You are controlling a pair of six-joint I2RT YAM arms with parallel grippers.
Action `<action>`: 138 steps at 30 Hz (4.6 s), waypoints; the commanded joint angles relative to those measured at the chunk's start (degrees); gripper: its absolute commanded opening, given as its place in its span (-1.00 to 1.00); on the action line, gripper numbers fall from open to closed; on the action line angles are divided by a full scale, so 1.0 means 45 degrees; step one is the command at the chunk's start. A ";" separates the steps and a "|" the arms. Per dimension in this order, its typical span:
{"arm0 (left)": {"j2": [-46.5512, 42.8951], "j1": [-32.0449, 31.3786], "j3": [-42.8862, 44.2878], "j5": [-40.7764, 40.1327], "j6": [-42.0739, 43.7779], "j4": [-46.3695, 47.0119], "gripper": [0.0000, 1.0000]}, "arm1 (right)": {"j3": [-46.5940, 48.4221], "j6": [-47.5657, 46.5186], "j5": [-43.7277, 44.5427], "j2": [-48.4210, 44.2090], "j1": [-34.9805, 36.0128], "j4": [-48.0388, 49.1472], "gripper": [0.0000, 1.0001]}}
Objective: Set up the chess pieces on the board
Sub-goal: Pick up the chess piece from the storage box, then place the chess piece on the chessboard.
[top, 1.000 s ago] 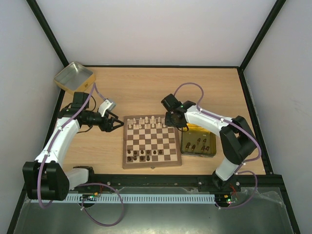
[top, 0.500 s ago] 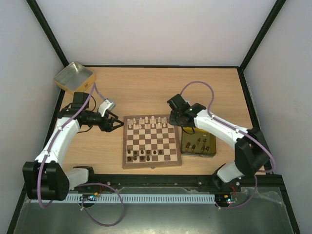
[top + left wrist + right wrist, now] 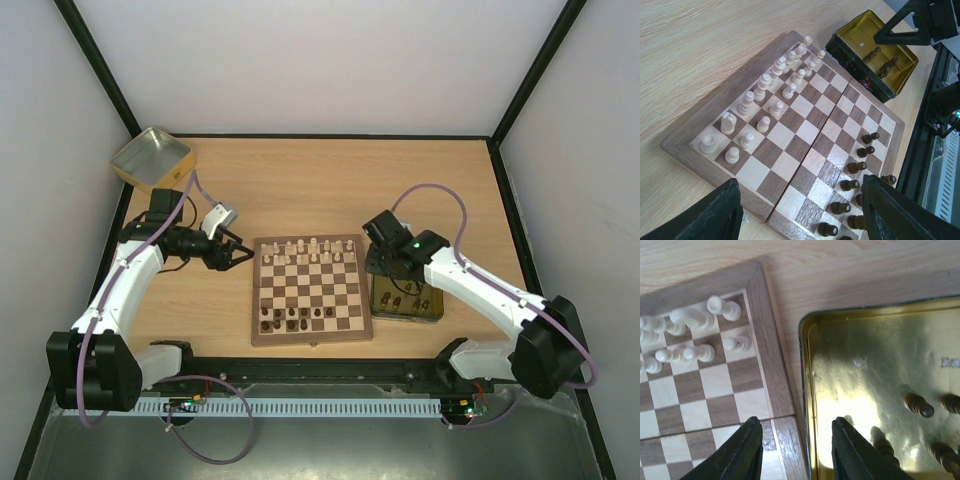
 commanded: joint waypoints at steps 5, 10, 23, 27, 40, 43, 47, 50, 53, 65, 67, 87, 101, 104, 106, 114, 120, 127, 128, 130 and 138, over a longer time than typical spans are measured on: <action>-0.0016 -0.0073 -0.0103 0.0102 0.0086 -0.0063 0.31 | -0.0933 -0.0008 -0.1080 -0.1387 0.0021 -0.1116 -0.27; -0.0028 -0.0073 -0.0113 0.0092 0.0067 -0.0063 0.31 | -0.1246 -0.0347 -0.1225 -0.1651 0.0034 -0.1587 -0.26; 0.0016 -0.0073 -0.0114 0.0048 0.0012 -0.0004 0.31 | -0.2648 -0.0506 -0.1794 -0.1628 0.0031 -0.0895 -0.27; 0.0043 -0.0073 -0.0112 0.0051 0.0023 -0.0024 0.31 | -0.2725 -0.0610 -0.1866 -0.1591 0.0029 -0.0837 -0.27; -0.0016 -0.0083 -0.0117 0.0053 0.0013 -0.0013 0.32 | -0.2974 -0.0879 -0.1210 -0.0619 0.0028 -0.0271 -0.47; 0.0035 -0.0075 -0.0113 0.0065 0.0012 -0.0021 0.32 | -0.2958 -0.0841 -0.1110 -0.0548 0.0033 -0.0073 -0.55; 0.0043 -0.0078 -0.0121 0.0085 0.0048 -0.0053 0.32 | -0.2867 -0.0793 -0.1025 -0.0307 0.0033 -0.0050 -0.66; 0.0044 -0.0081 -0.0113 0.0092 0.0051 -0.0053 0.32 | -0.2874 -0.0753 -0.0973 -0.0188 0.0033 0.0063 -0.75; 0.0046 -0.0073 -0.0102 0.0083 0.0051 -0.0043 0.32 | -0.2749 -0.0707 -0.0874 -0.0066 0.0033 -0.0002 -0.84; -0.0080 -0.0077 -0.0131 0.0092 0.0070 -0.0043 0.32 | -0.0696 -0.0670 0.0313 -0.0903 0.0060 -0.2220 -0.86; -0.0123 -0.0075 -0.0132 0.0083 0.0057 -0.0042 0.32 | -0.0430 -0.0654 0.0470 -0.1058 0.0086 -0.2487 -0.86; -0.0095 -0.0073 -0.0129 0.0034 -0.0007 0.0015 0.32 | 0.1208 0.3120 0.0440 0.0262 0.6461 -0.1733 -0.86; -0.0172 -0.0070 -0.0152 0.0011 -0.0051 0.0035 0.32 | 0.1510 0.3034 -0.0012 0.2125 0.7515 0.0013 -0.86; -0.0172 -0.0073 -0.0163 0.0030 -0.0029 0.0035 0.32 | 0.1545 0.2919 -0.0205 0.2465 0.7534 0.0239 -0.85; -0.0199 -0.0073 -0.0170 0.0031 -0.0027 0.0044 0.32 | 0.1606 0.2857 -0.0244 0.2632 0.7548 0.0266 -0.85; -0.0258 -0.0073 -0.0181 0.0053 -0.0007 0.0035 0.32 | 0.1394 0.2792 -0.0405 0.2901 0.7573 0.0407 -0.85; -0.0269 -0.0073 -0.0189 0.0051 -0.0007 0.0030 0.32 | 0.1318 0.2782 -0.0426 0.3020 0.7573 0.0439 -0.82; -0.0367 -0.0073 -0.0210 0.0043 -0.0007 0.0035 0.32 | 0.1385 0.2710 -0.0306 0.3216 0.7574 0.0320 -0.78; -0.0382 -0.0073 -0.0210 0.0050 0.0003 0.0035 0.32 | 0.1378 0.2731 -0.0259 0.3233 0.7573 0.0306 -0.77; -0.0388 -0.0073 -0.0211 0.0051 -0.0005 0.0035 0.32 | 0.1378 0.2743 -0.0258 0.3239 0.7573 0.0317 -0.75; -0.0363 -0.0067 -0.0210 0.0053 -0.0007 0.0035 0.32 | 0.1338 0.2729 -0.0283 0.3307 0.7568 0.0382 -0.64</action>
